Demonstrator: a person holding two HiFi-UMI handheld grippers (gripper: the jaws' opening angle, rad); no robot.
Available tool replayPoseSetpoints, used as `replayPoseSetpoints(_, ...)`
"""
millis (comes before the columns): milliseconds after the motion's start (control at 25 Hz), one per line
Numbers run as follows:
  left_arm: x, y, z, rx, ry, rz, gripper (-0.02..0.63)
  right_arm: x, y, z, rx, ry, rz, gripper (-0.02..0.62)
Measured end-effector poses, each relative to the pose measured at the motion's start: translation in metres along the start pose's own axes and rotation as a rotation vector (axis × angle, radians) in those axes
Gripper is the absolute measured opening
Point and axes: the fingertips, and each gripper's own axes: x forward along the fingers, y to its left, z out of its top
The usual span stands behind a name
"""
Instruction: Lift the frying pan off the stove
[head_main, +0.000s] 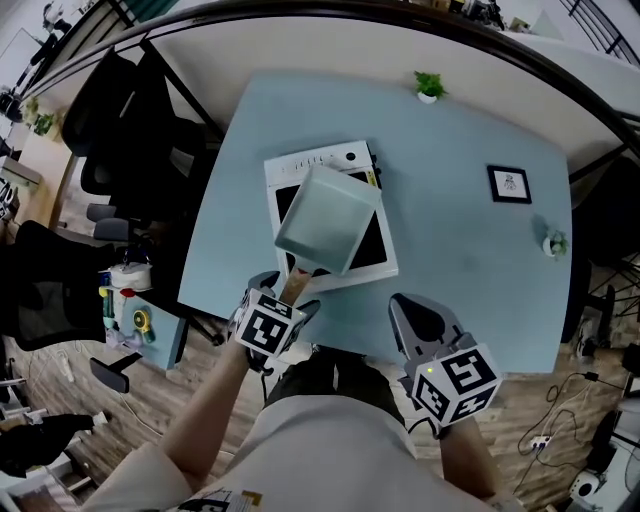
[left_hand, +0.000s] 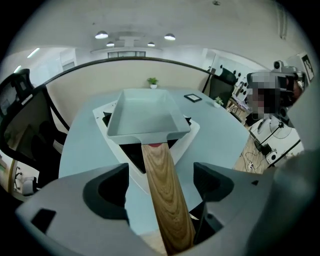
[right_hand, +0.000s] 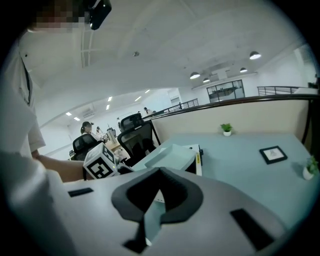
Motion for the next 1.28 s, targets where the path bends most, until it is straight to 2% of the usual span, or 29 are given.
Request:
replayPoseSetpoints(80,0.004,-0.003,-0.001,-0.018,0.008,-0.027,0.390,0.002,0.002,-0.004,0.003,0.012,0.005,0.003)
replayPoseSetpoints(200,0.010,-0.005,0.000,-0.076,0.006,-0.060,0.316,0.006,0.005,-0.012,0.004,0.040,0.011,0.003)
replayPoseSetpoints(360,0.016,-0.001,-0.009,-0.098,0.050,-0.057,0.184,0.011,0.011,-0.020,0.006,0.062,0.026,0.003)
replayPoseSetpoints(440,0.016,0.002,-0.011,-0.109,0.052,-0.047,0.163,0.013,0.009,-0.024,0.009,0.072,0.011,0.003)
replayPoseSetpoints(680,0.012,0.001,-0.011,-0.139,0.063,-0.046,0.146,0.017,-0.006,-0.038,0.111,0.090,-0.020,0.003)
replayPoseSetpoints(920,0.005,-0.004,-0.012,-0.223,0.029,-0.088,0.143,0.008,-0.031,-0.029,0.249,0.029,-0.084,0.003)
replayPoseSetpoints(1080,-0.015,-0.001,-0.004,-0.174,-0.021,-0.037,0.141,-0.002,-0.043,-0.011,0.237,-0.014,-0.114,0.003)
replayPoseSetpoints(1280,-0.039,0.004,0.020,-0.129,-0.123,-0.008,0.143,-0.018,-0.044,0.028,0.140,-0.093,-0.153,0.003)
